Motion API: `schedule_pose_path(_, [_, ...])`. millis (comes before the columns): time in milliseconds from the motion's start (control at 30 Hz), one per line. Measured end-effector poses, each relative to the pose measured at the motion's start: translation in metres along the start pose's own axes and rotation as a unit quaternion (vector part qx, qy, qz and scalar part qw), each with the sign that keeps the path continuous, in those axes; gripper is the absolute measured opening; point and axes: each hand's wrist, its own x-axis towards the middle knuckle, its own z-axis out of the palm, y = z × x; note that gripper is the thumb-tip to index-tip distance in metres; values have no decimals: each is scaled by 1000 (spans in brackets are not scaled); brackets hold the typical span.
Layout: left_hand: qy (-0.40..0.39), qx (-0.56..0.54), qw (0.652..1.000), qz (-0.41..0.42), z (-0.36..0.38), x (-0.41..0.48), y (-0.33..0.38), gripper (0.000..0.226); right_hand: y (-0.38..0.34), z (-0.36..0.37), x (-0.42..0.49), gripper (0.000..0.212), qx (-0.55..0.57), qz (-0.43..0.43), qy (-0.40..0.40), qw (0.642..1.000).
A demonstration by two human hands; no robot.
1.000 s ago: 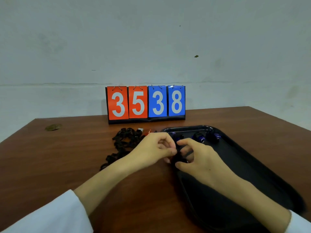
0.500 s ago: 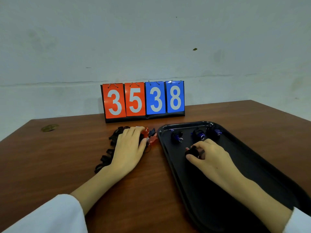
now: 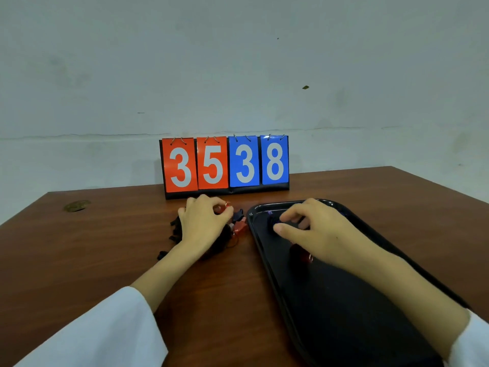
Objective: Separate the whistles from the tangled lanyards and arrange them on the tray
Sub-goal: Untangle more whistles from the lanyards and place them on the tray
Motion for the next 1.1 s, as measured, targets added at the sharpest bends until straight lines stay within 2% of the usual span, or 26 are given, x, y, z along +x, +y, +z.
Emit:
schedule_pose_path(100, [20,-144,989,-5,-28,7,11,28,-19,5,16,27,55,-25,-17,998])
schedule_pose_path(167, [-18,-262,965,-27,-55,11,23,27,-31,14,26,31,103,-36,-13,994])
schedule_pose_path(233, [-69,-335,939,-40,-78,11,28,30,-40,19,33,32,181,-27,7,983])
schedule_pose_path(300, [-133,-347,928,-24,-96,7,27,33,-49,23,38,31,298,0,23,954])
schedule_pose_path(400, [-204,-383,901,-10,-103,0,28,30,-54,27,38,31,425,40,-11,904])
schedule_pose_path(467, [-220,-378,899,-2,-102,-1,30,30,-54,33,36,31,432,33,-30,901])
schedule_pose_path(567, [-249,-363,898,16,-100,-3,32,32,-49,40,33,29,440,28,-12,898])
schedule_pose_path(767, [-291,-422,859,17,-94,-9,34,22,-39,36,32,25,483,50,1,874])
schedule_pose_path(900, [-307,-422,853,29,-92,-12,36,39,-37,36,30,15,494,53,69,865])
schedule_pose_path(1000, [-314,-433,844,29,-87,-13,35,33,-35,36,31,13,532,59,109,838])
schedule_pose_path(1100, [-302,-414,858,36,-80,-16,36,19,-38,36,31,20,596,58,82,797])
